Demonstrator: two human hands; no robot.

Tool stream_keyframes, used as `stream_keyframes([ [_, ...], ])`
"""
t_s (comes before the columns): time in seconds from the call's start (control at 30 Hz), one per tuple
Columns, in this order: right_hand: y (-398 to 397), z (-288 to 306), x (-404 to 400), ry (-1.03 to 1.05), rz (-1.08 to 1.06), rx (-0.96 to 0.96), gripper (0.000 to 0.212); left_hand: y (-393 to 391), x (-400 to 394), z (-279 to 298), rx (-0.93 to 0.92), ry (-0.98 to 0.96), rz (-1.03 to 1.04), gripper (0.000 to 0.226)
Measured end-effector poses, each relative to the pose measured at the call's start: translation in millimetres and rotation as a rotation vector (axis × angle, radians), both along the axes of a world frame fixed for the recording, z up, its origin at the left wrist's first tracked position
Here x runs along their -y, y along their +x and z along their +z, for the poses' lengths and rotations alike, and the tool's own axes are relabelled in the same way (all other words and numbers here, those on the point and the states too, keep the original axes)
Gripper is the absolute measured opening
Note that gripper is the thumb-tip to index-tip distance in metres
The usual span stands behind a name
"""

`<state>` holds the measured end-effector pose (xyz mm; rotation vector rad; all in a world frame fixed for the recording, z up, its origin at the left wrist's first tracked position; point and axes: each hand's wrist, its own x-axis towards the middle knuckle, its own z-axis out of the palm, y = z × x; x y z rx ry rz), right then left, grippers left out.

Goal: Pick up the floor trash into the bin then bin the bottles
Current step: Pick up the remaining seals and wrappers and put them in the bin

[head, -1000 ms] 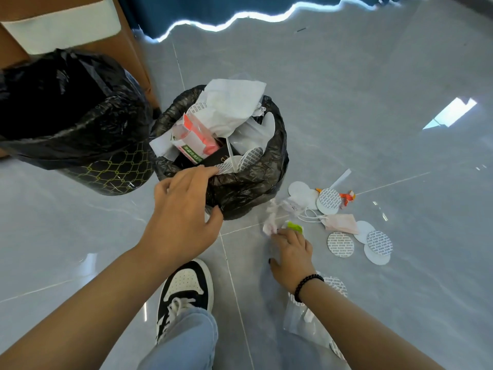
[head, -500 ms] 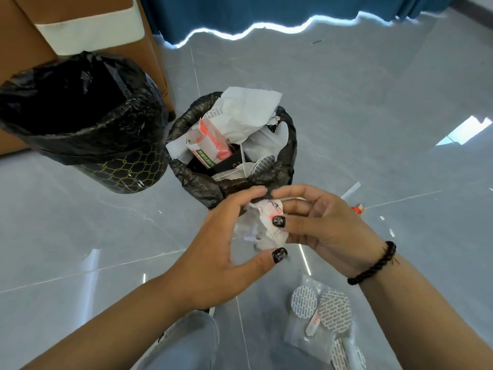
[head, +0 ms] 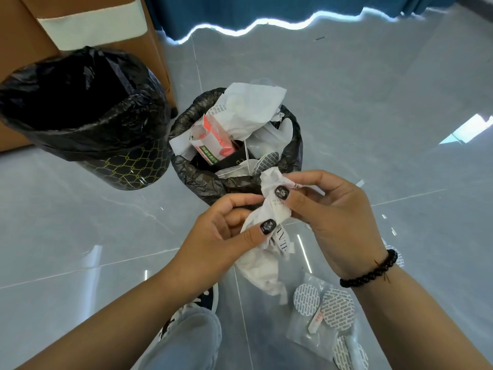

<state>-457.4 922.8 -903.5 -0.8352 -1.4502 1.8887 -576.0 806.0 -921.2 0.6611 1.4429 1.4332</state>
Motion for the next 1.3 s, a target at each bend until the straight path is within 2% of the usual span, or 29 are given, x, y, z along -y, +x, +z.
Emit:
stream_keyframes([
  [0.13, -2.4, -8.5, 1.9, 0.299, -0.111, -0.031, 0.024, -0.7, 0.9, -0.2, 0.149, -0.113, 0.007, 0.041],
  [0.23, -1.4, -13.6, 3.7, 0.429, -0.038, -0.044, 0.029, -1.0, 1.5, 0.5, 0.211, -0.136, 0.056, 0.035],
  [0.33, 0.7, -14.3, 5.5, 0.603, 0.046, -0.022, 0.025, -1.7, -0.1, 4.8, 0.239, -0.16, 0.111, 0.028],
  [0.43, 1.4, -16.7, 4.9, 0.807, 0.027, 0.029, 0.02, -2.7, -5.3, 9.4, 0.302, -0.18, 0.178, 0.02],
  [0.53, 1.4, -20.8, 4.7, 0.98, -0.021, 0.078, 0.017, -3.7, -7.1, 15.5, 0.448, -0.163, 0.22, 0.035],
  [0.6, 1.5, -24.8, 6.3, 1.03, -0.014, 0.076, 0.02, -4.4, -5.0, 18.5, 0.43, -0.13, 0.214, 0.044],
  [0.73, 2.2, -28.8, 12.0, 1.014, 0.024, 0.048, 0.026, -4.6, -2.7, 21.2, 0.293, -0.11, 0.226, 0.044],
  [0.97, 0.3, -33.9, 27.0, 0.924, 0.161, 0.096, 0.037, -6.9, -4.1, 18.6, 0.403, -0.111, 0.39, 0.039],
  [1.17, -5.0, -27.1, 30.6, 0.809, 0.078, 0.076, 0.012, -5.5, -0.7, 25.3, 0.416, -0.087, 0.375, 0.03],
  [1.3, -6.7, -13.9, 28.0, 0.537, 0.0, -0.066, 0.006, -4.8, -1.0, 30.5, 0.407, -0.066, 0.286, 0.019],
])
